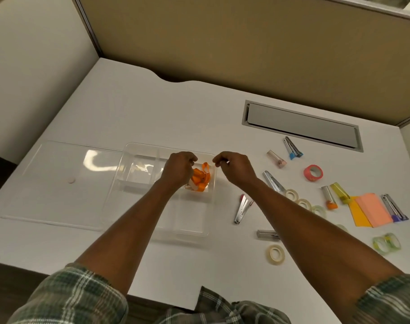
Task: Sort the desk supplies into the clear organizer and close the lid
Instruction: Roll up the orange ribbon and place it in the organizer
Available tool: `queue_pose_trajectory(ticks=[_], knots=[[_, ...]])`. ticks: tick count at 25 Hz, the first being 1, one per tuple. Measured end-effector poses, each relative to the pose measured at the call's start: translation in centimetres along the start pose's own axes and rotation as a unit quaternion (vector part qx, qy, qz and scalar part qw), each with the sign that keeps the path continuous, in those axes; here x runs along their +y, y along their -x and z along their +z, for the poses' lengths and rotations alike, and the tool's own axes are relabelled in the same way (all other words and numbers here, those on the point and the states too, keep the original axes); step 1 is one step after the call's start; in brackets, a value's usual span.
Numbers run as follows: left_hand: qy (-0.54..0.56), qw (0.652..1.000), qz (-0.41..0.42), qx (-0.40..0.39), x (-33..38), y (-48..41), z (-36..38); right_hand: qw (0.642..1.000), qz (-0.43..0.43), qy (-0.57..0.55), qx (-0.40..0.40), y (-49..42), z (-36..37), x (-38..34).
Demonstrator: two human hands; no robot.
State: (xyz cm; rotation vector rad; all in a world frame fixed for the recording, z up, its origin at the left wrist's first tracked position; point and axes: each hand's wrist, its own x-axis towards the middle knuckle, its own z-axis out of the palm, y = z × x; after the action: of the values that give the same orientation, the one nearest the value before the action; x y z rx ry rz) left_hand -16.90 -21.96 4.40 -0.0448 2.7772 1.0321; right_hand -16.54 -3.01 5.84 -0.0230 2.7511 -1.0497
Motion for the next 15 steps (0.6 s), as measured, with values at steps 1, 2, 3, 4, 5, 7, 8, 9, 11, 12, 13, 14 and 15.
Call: queue_pose_trajectory(ticks=[1, 2, 3, 4, 5, 7, 8, 9, 11, 12, 13, 14, 15], knots=[[-0.002, 1.000, 0.015, -0.005, 0.0, 0.2, 0.0, 1.000, 0.005, -0.011, 0.019, 0.3, -0.7, 0.6], [-0.003, 0.999, 0.035, -0.009, 0.0, 0.4, 0.0, 0.999, 0.012, -0.019, 0.038, 0.7, -1.4, 1.4], [-0.003, 0.998, 0.058, -0.013, 0.1, 0.7, 0.2, 0.998, 0.022, -0.027, 0.053, 1.3, -2.1, 2.2], [-0.006, 0.996, 0.082, -0.022, 0.2, 1.2, 0.6, 0.997, 0.034, -0.037, 0.063, 2.0, -2.7, 3.1], [-0.025, 0.993, 0.106, -0.039, 0.2, 1.6, 1.0, 0.995, 0.048, -0.046, 0.069, 2.7, -3.1, 4.0], [-0.148, 0.974, 0.155, -0.078, 0.1, 2.2, 2.1, 0.994, 0.070, -0.051, 0.070, 4.3, -3.6, 5.9], [-0.227, 0.954, 0.172, -0.089, -0.1, 2.4, 2.6, 0.994, 0.077, -0.044, 0.067, 5.0, -3.6, 6.8], [-0.282, 0.938, 0.176, -0.094, -0.1, 2.6, 2.9, 0.994, 0.081, -0.035, 0.064, 5.8, -3.7, 7.8], [-0.319, 0.930, 0.161, -0.084, 0.3, 2.9, 3.4, 0.995, 0.082, -0.008, 0.053, 7.0, -3.6, 9.3], [-0.325, 0.931, 0.152, -0.069, 0.7, 3.0, 3.6, 0.996, 0.081, 0.008, 0.045, 7.5, -3.5, 10.0], [-0.327, 0.932, 0.147, -0.045, 1.4, 3.1, 3.7, 0.996, 0.080, 0.022, 0.038, 8.0, -3.4, 10.5], [-0.322, 0.935, 0.146, -0.017, 2.2, 3.4, 4.0, 0.996, 0.080, 0.031, 0.033, 8.5, -3.3, 11.0], [-0.301, 0.942, 0.150, 0.007, 3.2, 3.7, 4.4, 0.996, 0.079, 0.033, 0.029, 8.9, -3.3, 11.4]])
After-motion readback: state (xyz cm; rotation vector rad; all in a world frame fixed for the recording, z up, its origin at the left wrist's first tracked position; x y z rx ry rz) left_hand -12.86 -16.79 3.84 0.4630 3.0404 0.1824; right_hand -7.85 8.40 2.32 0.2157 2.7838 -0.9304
